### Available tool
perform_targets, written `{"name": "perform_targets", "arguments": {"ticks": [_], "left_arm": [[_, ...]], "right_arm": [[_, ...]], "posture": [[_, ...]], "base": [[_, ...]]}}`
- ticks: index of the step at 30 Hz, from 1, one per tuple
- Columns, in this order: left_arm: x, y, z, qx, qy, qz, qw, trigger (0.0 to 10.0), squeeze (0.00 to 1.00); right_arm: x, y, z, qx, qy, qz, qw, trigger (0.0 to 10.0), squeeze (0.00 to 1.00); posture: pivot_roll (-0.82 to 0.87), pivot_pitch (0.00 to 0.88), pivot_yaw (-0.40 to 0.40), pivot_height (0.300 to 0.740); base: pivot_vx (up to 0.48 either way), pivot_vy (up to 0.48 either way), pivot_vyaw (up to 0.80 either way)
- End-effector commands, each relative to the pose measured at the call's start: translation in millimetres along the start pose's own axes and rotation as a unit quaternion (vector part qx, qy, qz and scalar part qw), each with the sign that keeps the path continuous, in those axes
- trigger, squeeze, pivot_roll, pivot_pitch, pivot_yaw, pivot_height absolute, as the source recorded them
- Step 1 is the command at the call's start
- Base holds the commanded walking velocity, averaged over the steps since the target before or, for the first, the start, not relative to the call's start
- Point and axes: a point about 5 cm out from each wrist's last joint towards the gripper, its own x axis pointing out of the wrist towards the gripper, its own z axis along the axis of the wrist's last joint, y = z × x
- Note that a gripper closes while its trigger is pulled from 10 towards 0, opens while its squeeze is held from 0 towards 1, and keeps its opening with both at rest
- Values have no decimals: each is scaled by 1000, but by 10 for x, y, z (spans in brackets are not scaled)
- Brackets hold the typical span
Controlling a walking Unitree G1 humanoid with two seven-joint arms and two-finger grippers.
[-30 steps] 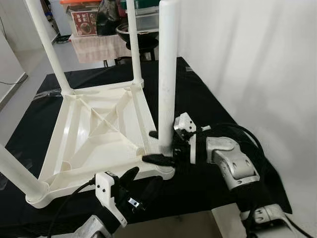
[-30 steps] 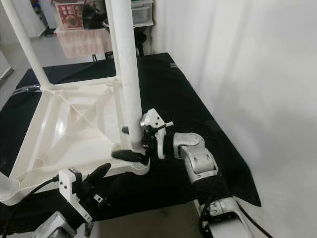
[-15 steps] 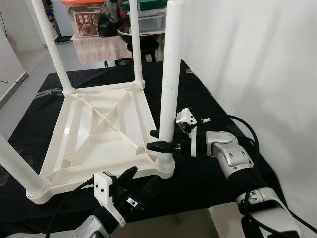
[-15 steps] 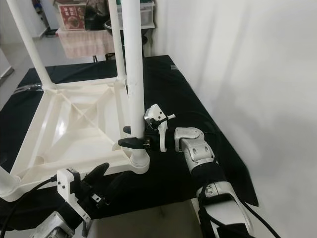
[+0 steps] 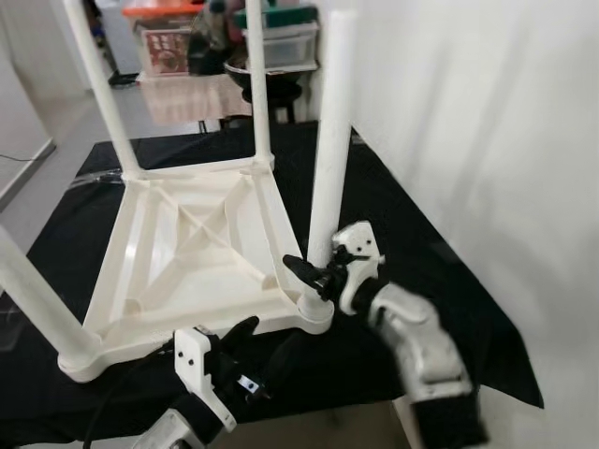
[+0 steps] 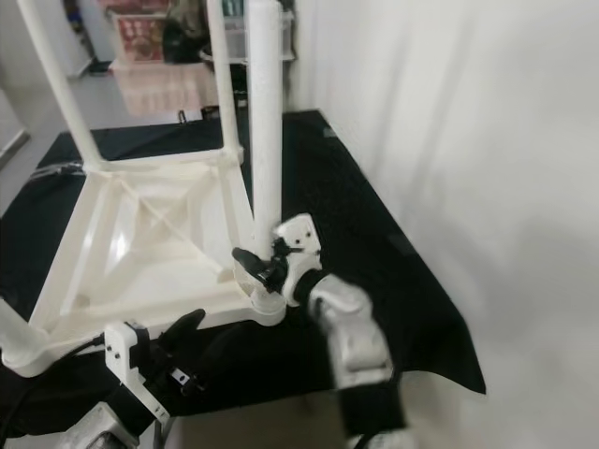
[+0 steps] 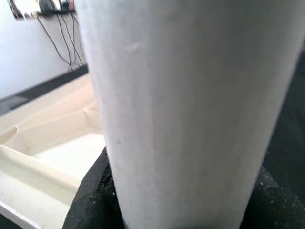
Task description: Building children table
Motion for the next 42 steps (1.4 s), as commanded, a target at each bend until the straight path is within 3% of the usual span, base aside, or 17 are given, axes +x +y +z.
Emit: {"name": "perform_targets", "arguments": {"ticks": [1,2,3,5,6,10,11,13,16,19,20,24,27,28,37,39,42], "left_arm": [[-24,20,-2,-2,5,4,1000,10000,0],[-23,23,1,-2,3,7,1000,10000,0],[-22,23,3,-2,2,8,1000,10000,0],[-22,23,4,-2,1,8,1000,10000,0],[-15,23,1,-2,1,8,1000,10000,0],[-6,22,-2,-3,2,7,1000,10000,0],[4,22,-4,-4,2,6,1000,10000,0],[4,22,-4,-4,2,6,1000,10000,0],[29,26,-7,-4,0,5,1000,10000,0],[31,27,-7,-4,0,5,1000,10000,0],[33,35,-7,-3,-1,6,1000,10000,0],[37,51,-11,-2,-1,8,1000,10000,0],[40,52,-15,-1,0,8,1000,10000,0],[41,52,-17,-1,0,8,1000,10000,0],[42,48,-26,-1,0,9,1000,10000,0],[39,44,-30,-2,1,8,1000,10000,0],[26,30,-31,-3,1,7,1000,10000,0]], "right_arm": [[-46,-53,-336,26,83,-15,996,0,0],[-25,-12,-316,33,79,0,996,0,0],[-2,40,-274,31,71,31,997,10000,0],[10,76,-245,29,66,52,996,10000,0],[30,81,-205,44,59,77,994,10000,1000],[46,116,-118,55,47,118,990,10000,1000],[63,111,17,64,25,170,983,10000,1000],[63,111,17,64,25,170,983,10000,1000],[79,-72,297,20,-13,272,962,10000,976],[78,-103,314,12,-12,281,960,10000,976],[78,-179,329,-8,-3,314,949,10000,0],[91,-334,365,-18,19,371,928,10000,0],[117,-367,377,2,21,377,926,9608,0],[125,-392,378,11,22,381,924,0,0],[109,-485,353,11,24,363,931,0,0],[88,-537,317,9,24,345,938,0,0],[69,-662,158,35,42,225,973,0,0]], "posture": [[-16,0,17,740],[-14,0,17,740],[-14,0,17,740],[-14,0,17,740],[-16,0,18,740],[-16,0,16,740],[-14,0,14,740],[-14,0,14,740],[-6,0,7,740],[-6,0,7,740],[3,0,4,740],[9,0,3,740],[13,0,1,740],[18,0,-1,740],[11,0,5,740],[9,0,7,740],[13,0,-1,740]], "base": [[0,0,0],[0,0,0],[0,0,0],[0,0,0],[0,0,0],[0,0,0],[0,0,0],[0,0,0],[0,0,0],[0,0,0],[0,0,0],[0,0,0],[0,0,0],[0,0,0],[0,0,0],[0,0,0],[0,0,0]]}}
